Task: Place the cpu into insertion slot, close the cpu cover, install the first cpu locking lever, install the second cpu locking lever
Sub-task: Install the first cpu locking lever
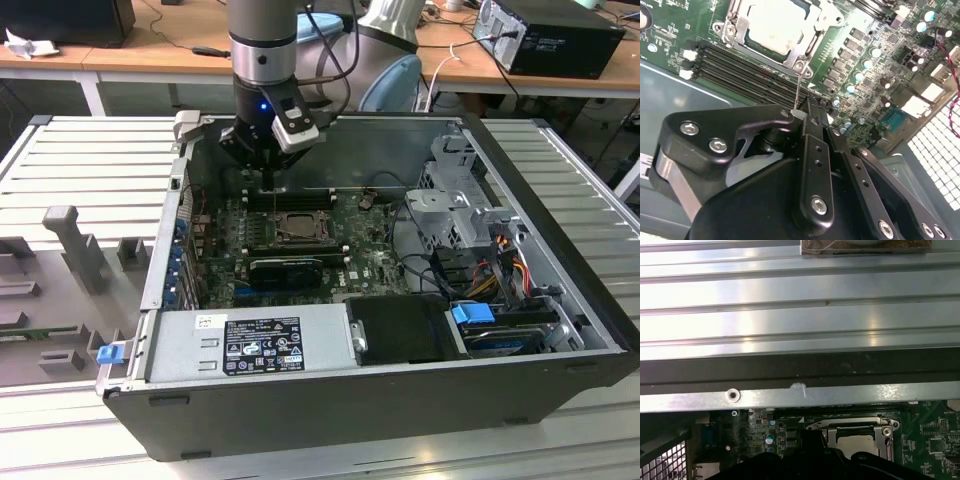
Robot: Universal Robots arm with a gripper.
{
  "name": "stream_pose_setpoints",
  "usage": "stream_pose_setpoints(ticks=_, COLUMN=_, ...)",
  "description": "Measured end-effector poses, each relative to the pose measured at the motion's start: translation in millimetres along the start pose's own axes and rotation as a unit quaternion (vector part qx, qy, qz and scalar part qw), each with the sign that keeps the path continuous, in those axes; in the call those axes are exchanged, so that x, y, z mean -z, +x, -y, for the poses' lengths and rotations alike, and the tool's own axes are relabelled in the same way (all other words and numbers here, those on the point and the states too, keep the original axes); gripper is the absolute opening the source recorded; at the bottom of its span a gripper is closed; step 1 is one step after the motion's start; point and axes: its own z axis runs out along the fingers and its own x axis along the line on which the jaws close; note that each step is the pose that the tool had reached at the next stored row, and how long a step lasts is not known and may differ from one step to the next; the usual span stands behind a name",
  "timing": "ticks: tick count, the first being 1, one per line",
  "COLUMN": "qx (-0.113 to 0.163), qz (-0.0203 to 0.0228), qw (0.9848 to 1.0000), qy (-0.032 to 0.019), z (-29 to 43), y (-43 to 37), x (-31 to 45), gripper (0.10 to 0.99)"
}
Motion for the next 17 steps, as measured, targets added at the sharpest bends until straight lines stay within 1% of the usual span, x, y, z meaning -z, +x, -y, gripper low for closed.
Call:
stream_pose_setpoints(ticks=16, qx=0.0, qz=0.0, qw=1.0, qy=0.0, z=-0.9, y=-18.0, x=-1.3, gripper=0.106)
stream_pose_setpoints(ticks=17, qx=0.0, qz=0.0, qw=1.0, qy=0.0, z=-1.0, y=-20.1, x=-1.5, gripper=0.106)
